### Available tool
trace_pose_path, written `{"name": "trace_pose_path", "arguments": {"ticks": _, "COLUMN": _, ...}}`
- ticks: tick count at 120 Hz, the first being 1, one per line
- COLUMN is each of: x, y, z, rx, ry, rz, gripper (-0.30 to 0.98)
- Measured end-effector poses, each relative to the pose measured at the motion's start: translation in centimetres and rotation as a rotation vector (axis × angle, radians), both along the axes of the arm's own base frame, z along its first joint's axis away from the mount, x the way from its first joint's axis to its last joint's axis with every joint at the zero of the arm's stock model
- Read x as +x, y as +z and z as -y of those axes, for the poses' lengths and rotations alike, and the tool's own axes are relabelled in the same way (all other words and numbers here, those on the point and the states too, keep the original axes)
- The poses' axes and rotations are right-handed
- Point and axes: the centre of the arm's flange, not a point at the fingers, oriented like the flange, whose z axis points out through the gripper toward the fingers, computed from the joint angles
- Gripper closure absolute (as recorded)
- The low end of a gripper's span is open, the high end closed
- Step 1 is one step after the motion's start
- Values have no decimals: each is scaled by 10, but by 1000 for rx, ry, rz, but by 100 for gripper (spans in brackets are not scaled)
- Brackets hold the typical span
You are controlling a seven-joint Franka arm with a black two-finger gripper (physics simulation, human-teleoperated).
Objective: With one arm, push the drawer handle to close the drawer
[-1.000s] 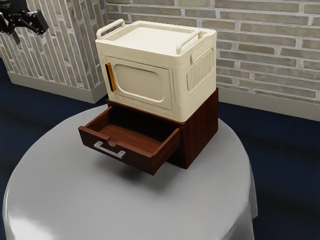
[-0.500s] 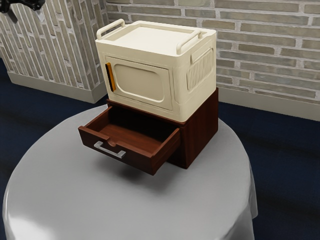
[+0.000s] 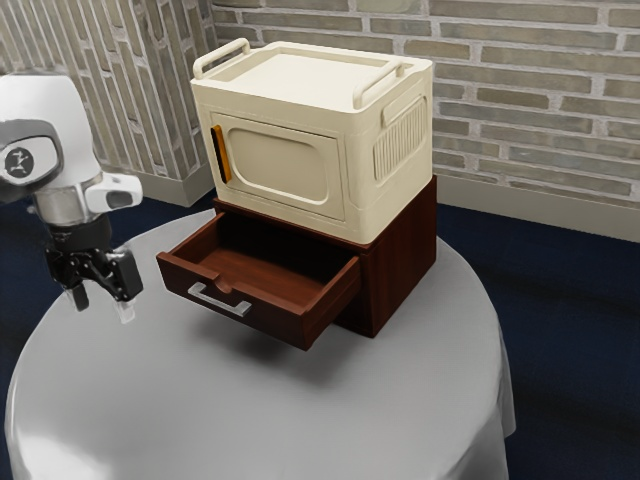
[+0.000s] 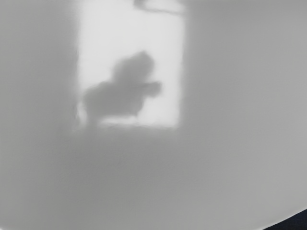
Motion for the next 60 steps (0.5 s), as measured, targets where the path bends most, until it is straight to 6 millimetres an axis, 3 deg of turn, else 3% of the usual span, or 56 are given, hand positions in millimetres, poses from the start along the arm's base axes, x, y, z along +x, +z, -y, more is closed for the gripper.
{"name": "trace_pose_path", "arguments": {"ticks": 16, "x": 20, "y": -52, "z": 14, "rx": 42, "ry": -34, "rz": 47, "gripper": 2}}
{"name": "trace_pose_path", "arguments": {"ticks": 30, "x": 37, "y": -62, "z": 21, "rx": 55, "ry": -42, "rz": 141, "gripper": 4}}
{"name": "trace_pose_path", "arguments": {"ticks": 49, "x": 36, "y": -71, "z": 22, "rx": 53, "ry": -31, "rz": 217, "gripper": 42}}
{"name": "trace_pose_path", "arguments": {"ticks": 60, "x": 41, "y": -70, "z": 24, "rx": 53, "ry": -30, "rz": 252, "gripper": 57}}
